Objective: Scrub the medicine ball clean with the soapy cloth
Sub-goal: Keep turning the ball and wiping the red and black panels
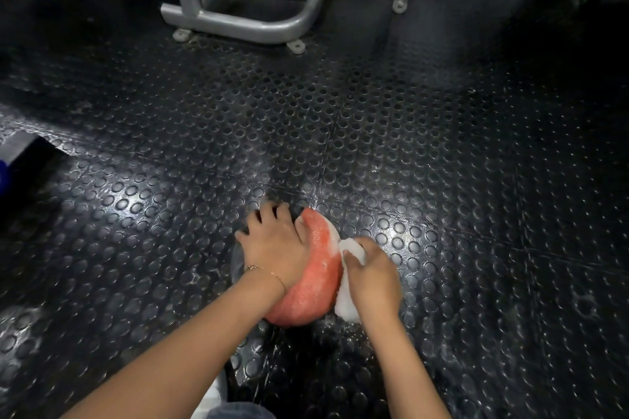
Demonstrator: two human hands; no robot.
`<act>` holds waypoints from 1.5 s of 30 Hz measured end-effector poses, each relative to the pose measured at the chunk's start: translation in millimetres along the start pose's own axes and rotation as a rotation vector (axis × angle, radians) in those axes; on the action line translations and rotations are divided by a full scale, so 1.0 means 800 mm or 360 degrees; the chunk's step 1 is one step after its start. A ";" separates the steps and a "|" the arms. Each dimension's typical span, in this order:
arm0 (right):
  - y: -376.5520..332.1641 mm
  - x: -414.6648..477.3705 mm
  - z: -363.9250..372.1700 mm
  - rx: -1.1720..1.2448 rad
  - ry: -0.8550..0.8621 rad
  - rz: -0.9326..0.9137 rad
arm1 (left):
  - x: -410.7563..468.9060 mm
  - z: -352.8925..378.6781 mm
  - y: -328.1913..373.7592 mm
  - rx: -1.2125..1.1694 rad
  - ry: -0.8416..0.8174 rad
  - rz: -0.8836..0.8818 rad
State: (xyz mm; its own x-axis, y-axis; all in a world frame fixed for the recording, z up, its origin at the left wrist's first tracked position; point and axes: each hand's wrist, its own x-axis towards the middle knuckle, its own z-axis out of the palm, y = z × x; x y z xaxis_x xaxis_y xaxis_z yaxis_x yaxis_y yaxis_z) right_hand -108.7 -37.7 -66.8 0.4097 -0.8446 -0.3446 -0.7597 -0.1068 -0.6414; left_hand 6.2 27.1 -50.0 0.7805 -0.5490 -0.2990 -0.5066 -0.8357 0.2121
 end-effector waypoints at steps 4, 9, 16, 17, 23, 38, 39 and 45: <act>-0.011 -0.018 -0.002 -0.0145 0.0020 -0.0187 | 0.000 0.001 -0.002 -0.0030 0.0030 0.0021; -0.010 -0.007 0.001 -0.0120 0.0093 -0.0100 | -0.001 0.001 0.000 -0.0045 0.0027 0.0014; -0.012 -0.016 0.000 -0.0182 0.0071 -0.0237 | -0.004 0.000 -0.002 -0.0035 0.0019 0.0043; -0.009 -0.011 0.001 -0.0156 0.0084 -0.0174 | -0.005 0.001 -0.002 -0.0032 0.0020 0.0055; -0.011 -0.015 0.000 -0.0198 0.0045 -0.0245 | -0.002 0.003 -0.006 -0.0025 0.0032 0.0092; -0.006 -0.040 0.021 -0.0257 0.0467 -0.0525 | 0.013 -0.011 -0.002 0.0309 0.0008 0.0231; -0.005 -0.043 0.026 -0.0245 0.0490 -0.0565 | 0.013 -0.009 -0.001 0.0249 -0.0030 0.0197; 0.009 -0.035 0.034 -0.0021 0.0343 -0.0263 | 0.018 -0.007 -0.018 0.0094 0.0046 0.0321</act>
State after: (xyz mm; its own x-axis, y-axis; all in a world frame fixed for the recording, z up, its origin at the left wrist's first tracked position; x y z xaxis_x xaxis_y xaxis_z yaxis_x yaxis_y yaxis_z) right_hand -111.9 -0.4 -79.9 0.4128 -0.9072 -0.0809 -0.6986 -0.2584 -0.6672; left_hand 27.0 30.8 -52.0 0.6710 -0.7052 -0.2290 -0.6735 -0.7089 0.2095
